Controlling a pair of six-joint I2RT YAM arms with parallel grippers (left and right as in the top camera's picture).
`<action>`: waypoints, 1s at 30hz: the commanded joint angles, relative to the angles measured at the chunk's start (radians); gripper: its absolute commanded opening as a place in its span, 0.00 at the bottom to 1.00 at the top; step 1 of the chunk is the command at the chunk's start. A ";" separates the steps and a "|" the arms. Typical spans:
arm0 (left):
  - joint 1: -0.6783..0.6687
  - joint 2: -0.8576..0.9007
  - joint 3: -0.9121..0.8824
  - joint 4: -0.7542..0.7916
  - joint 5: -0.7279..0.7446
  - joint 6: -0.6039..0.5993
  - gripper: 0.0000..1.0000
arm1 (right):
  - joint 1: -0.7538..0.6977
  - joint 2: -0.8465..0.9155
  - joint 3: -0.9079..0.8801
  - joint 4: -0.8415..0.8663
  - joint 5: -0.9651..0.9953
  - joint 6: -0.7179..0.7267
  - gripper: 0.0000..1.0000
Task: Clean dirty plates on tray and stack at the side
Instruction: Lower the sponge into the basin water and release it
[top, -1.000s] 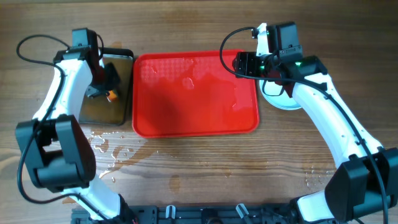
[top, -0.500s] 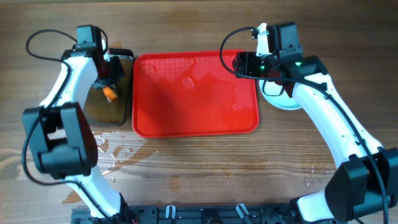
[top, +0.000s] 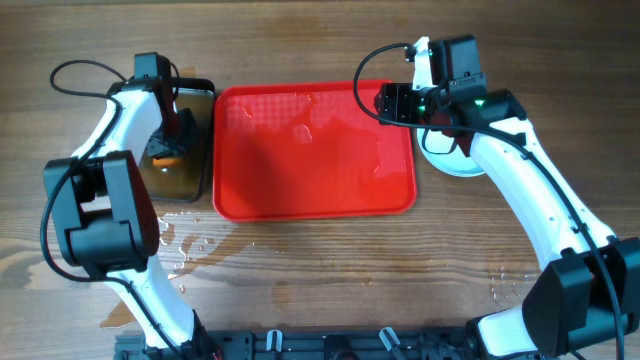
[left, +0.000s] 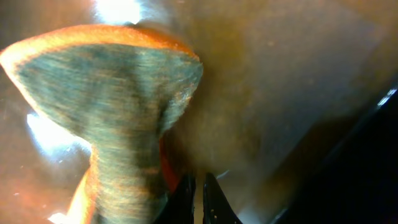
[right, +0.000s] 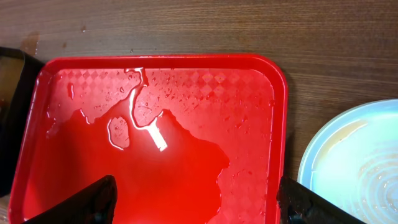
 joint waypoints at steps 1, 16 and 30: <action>-0.006 -0.008 0.011 -0.010 -0.044 0.002 0.04 | -0.001 -0.009 0.016 0.007 0.022 -0.019 0.83; -0.008 -0.214 0.014 -0.082 0.013 -0.002 0.09 | -0.001 -0.022 0.019 0.011 0.017 -0.019 0.83; -0.008 -0.404 0.014 -0.142 0.043 -0.081 1.00 | -0.002 -0.437 0.019 -0.024 0.048 -0.046 0.97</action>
